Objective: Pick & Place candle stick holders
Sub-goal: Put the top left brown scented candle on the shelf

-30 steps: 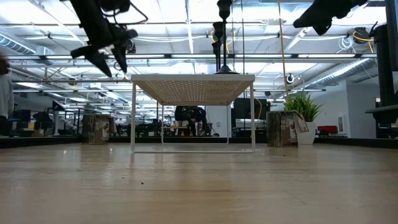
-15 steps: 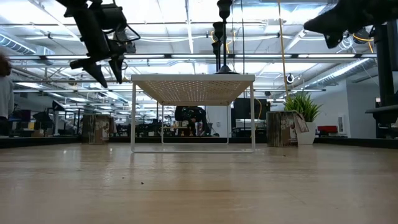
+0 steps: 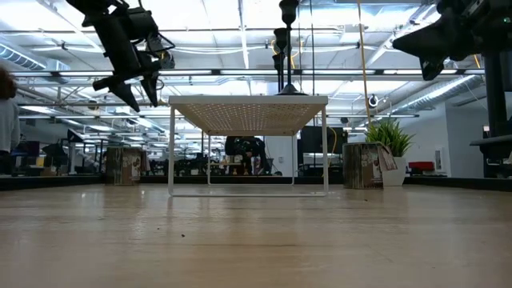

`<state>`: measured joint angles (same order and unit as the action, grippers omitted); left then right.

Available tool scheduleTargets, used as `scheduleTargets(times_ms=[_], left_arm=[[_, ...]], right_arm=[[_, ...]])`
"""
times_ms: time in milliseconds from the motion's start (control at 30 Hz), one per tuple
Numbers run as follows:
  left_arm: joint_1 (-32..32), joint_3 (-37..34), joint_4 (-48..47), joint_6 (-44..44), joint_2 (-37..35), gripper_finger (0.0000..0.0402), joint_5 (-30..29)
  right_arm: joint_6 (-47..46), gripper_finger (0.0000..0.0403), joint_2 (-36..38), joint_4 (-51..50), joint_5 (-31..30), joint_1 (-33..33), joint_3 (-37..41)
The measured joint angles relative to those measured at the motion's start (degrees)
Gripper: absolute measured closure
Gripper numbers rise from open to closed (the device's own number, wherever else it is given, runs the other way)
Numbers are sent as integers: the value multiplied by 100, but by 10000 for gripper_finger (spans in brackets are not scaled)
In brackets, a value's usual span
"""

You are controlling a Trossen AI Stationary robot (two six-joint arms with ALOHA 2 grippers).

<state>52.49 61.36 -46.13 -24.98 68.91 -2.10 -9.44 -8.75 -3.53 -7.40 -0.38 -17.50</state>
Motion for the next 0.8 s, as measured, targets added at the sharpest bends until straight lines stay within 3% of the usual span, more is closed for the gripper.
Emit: scheduleTargets(times_ms=[200,400,533,800], left_arm=[[162,0,-53,123,279,133,-240],[185,0,-51,391,646,61,-278],[181,0,-53,436,792,11,-704],[280,0,-235,500,979,6,-813]], right_arm=[[-58,403,-2,244,0,-1,141],[-60,403,-2,250,0,-1,144],[-62,403,-2,250,0,0,144],[-65,403,-2,250,-2,-2,144]])
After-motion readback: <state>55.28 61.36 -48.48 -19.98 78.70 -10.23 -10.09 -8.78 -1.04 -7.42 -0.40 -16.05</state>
